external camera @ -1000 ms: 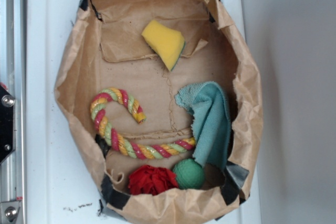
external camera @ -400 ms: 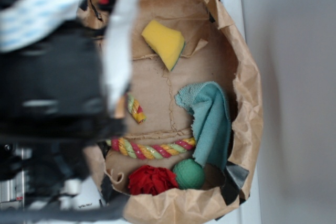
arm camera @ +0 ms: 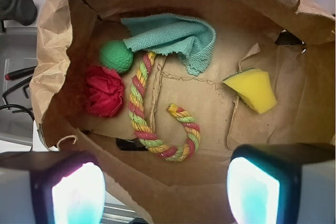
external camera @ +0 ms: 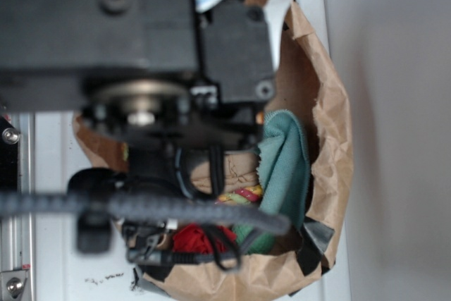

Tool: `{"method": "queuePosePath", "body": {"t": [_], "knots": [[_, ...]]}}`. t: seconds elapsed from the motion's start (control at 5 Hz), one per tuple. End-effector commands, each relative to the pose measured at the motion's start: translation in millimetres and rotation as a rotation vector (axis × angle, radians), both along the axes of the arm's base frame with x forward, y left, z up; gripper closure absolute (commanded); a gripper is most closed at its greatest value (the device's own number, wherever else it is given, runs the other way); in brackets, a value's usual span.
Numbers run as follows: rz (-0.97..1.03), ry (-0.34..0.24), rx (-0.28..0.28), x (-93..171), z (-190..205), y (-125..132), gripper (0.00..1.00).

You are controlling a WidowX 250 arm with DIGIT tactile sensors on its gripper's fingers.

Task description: Grab the green sponge.

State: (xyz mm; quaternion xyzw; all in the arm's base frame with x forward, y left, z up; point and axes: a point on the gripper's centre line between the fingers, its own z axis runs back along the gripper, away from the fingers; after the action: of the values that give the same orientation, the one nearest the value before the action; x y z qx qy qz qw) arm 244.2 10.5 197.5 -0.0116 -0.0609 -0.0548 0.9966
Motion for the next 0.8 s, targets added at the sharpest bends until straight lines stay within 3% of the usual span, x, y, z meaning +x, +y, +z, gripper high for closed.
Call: {"method": "queuePosePath", "body": {"t": [0.0,0.2,0.4,0.6], "knots": [[0.020,-0.052,0.006,5,14,5,0.00],[-0.086,-0.069,-0.084,17,-11,22,0.00],[-0.189,-0.062,-0.099,29,-32,37,0.00],[-0.310,-0.069,-0.062,26,-46,57,0.00]]}}
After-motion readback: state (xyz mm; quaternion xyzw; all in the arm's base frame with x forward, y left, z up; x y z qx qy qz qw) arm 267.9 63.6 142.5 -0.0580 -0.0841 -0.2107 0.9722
